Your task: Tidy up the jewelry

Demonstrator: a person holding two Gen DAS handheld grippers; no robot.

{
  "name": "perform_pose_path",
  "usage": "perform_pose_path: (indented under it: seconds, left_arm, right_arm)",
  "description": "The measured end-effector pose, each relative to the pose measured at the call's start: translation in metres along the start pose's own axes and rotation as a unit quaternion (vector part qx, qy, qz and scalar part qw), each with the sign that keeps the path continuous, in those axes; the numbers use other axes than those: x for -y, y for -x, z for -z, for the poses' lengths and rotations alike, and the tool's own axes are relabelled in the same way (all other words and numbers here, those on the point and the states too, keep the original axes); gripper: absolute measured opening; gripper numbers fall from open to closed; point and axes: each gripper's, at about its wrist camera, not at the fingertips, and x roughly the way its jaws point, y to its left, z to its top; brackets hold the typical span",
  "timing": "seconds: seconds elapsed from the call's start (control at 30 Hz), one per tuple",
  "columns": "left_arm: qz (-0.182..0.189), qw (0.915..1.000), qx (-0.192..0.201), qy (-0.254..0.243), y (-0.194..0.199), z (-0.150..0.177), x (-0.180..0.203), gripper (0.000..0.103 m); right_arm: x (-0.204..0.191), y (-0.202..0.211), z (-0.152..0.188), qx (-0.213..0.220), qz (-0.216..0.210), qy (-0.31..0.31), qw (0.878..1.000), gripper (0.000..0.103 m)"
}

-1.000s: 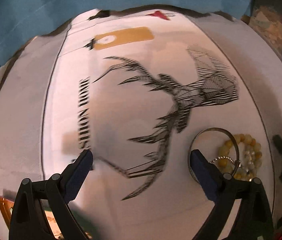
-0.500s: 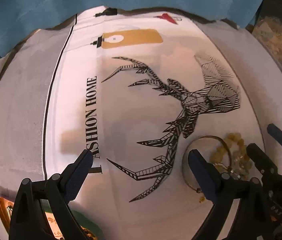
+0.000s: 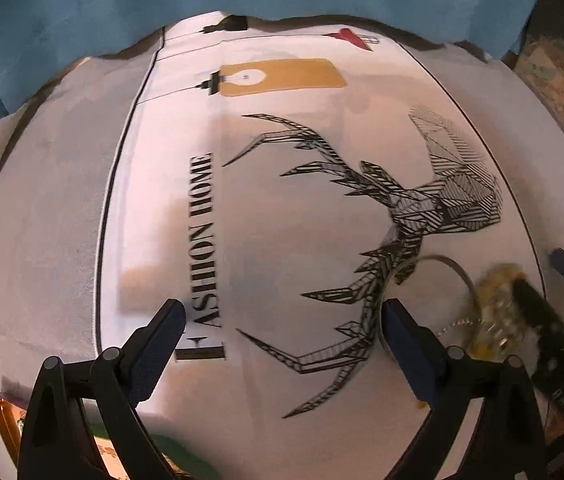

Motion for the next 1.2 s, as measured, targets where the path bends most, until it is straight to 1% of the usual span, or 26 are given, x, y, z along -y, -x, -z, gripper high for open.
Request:
perform_pose_path:
  seconds: [0.1, 0.33, 0.37, 0.43, 0.53, 0.57, 0.6, 0.63, 0.67, 0.7, 0.73, 0.77, 0.83, 0.87, 0.97, 1.07, 1.2]
  left_arm:
    - [-0.006, 0.9999, 0.000, 0.014, -0.001, -0.001, -0.009, 0.098]
    - [-0.015, 0.9996, -0.005, 0.021, 0.000, 0.001, -0.022, 0.098]
    - [-0.013, 0.9997, -0.006, 0.021, 0.000, 0.001, -0.023, 0.098]
    - [-0.010, 0.9997, -0.006, 0.022, 0.000, 0.001, -0.023, 0.098]
    - [-0.005, 0.9998, -0.002, 0.021, 0.001, 0.000, -0.020, 0.093]
    - [-0.001, 0.9999, 0.003, 0.016, 0.002, 0.000, -0.017, 0.087]
    - [0.001, 0.9999, 0.010, 0.010, 0.004, 0.001, -0.015, 0.071]
    - [0.010, 0.9997, 0.022, -0.006, 0.009, 0.001, -0.009, 0.058]
    - [0.018, 0.9992, 0.028, -0.024, 0.012, 0.000, -0.002, 0.017]
    - [0.021, 0.9988, 0.024, -0.038, 0.013, 0.000, 0.003, 0.002]
    - [0.021, 0.9984, 0.019, -0.048, 0.013, 0.000, 0.008, 0.001]
    - [0.036, 0.9979, 0.014, -0.051, 0.014, 0.000, 0.011, 0.001]
    - [0.048, 0.9971, 0.023, -0.055, 0.022, 0.002, 0.015, 0.001]
    - [0.048, 0.9966, 0.031, -0.059, 0.028, 0.003, 0.016, 0.001]
    - [0.062, 0.9951, 0.053, -0.056, 0.053, 0.005, 0.016, 0.001]
    - [0.077, 0.9927, 0.074, -0.055, 0.083, 0.007, 0.015, 0.001]
    - [0.089, 0.9890, 0.099, -0.064, 0.122, 0.017, 0.019, 0.001]
  right_arm:
    - [0.022, 0.003, 0.005, -0.008, 0.012, -0.027, 1.000, 0.076]
    - [0.071, 0.022, 0.026, -0.019, 0.075, -0.060, 0.995, 0.077]
    - [0.079, 0.026, 0.033, -0.020, 0.072, -0.071, 0.995, 0.077]
    - [0.088, 0.030, 0.040, -0.019, 0.048, -0.085, 0.995, 0.077]
    - [0.087, 0.031, 0.042, -0.013, 0.050, -0.074, 0.996, 0.077]
    - [0.087, 0.031, 0.042, -0.012, 0.049, -0.073, 0.996, 0.077]
    - [0.084, 0.030, 0.041, -0.008, 0.043, -0.068, 0.997, 0.072]
    - [0.084, 0.030, 0.041, -0.008, 0.043, -0.068, 0.997, 0.065]
    - [0.080, 0.032, 0.041, 0.000, 0.038, -0.059, 0.998, 0.042]
    - [0.076, 0.033, 0.040, 0.004, 0.031, -0.048, 0.998, 0.012]
    - [0.071, 0.033, 0.038, 0.004, 0.025, -0.035, 0.999, 0.013]
    - [0.066, 0.033, 0.037, 0.002, 0.029, -0.024, 0.999, 0.013]
    - [0.064, 0.036, 0.036, 0.008, 0.008, -0.035, 0.999, 0.012]
    - [0.065, 0.042, 0.035, 0.020, 0.004, -0.043, 0.999, 0.013]
    - [0.063, 0.068, 0.029, 0.062, 0.021, -0.034, 0.997, 0.013]
    - [0.061, 0.090, 0.021, 0.081, 0.032, -0.026, 0.996, 0.013]
    - [0.056, 0.120, 0.016, 0.094, 0.034, -0.023, 0.995, 0.013]
